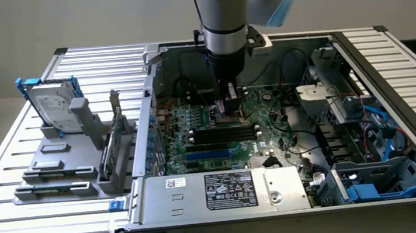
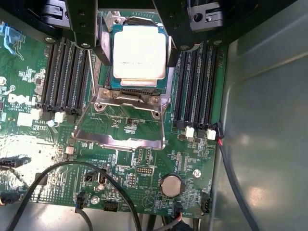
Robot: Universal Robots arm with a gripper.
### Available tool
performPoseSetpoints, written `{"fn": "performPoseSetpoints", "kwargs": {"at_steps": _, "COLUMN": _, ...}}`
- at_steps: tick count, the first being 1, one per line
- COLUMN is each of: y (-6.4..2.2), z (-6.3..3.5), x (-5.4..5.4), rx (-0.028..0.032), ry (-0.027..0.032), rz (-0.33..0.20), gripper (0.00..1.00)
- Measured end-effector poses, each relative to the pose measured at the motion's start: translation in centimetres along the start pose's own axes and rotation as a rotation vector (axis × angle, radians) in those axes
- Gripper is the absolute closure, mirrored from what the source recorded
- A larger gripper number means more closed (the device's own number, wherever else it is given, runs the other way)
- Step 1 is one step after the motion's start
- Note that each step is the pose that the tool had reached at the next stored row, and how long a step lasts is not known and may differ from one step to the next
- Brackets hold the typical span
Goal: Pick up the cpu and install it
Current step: 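Place the cpu into insertion slot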
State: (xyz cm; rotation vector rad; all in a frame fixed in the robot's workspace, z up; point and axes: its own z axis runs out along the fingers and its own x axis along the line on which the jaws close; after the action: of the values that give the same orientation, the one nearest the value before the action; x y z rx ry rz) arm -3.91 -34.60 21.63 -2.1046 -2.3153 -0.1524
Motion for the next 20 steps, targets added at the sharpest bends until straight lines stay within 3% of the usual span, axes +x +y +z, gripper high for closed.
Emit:
{"fn": "performPoseSetpoints", "kwargs": {"at_steps": 13, "y": -0.68, "z": 0.38, "x": 0.11, "rx": -0.0077, "ry": -0.0101, "rz": 0.108, "gripper": 0.45}}
{"fn": "performPoseSetpoints", "kwargs": {"at_steps": 16, "y": -0.71, "z": 0.47, "x": 0.1, "rx": -0.0158, "ry": -0.0174, "rz": 0.108, "gripper": 0.45}}
{"fn": "performPoseSetpoints", "kwargs": {"at_steps": 18, "y": -0.76, "z": 0.58, "x": 0.09, "rx": -0.0255, "ry": -0.025, "rz": 0.107, "gripper": 0.45}}
{"fn": "performPoseSetpoints", "kwargs": {"at_steps": 20, "y": -1.01, "z": 0.68, "x": 0.1, "rx": -0.032, "ry": -0.0271, "rz": 0.109, "gripper": 0.45}}
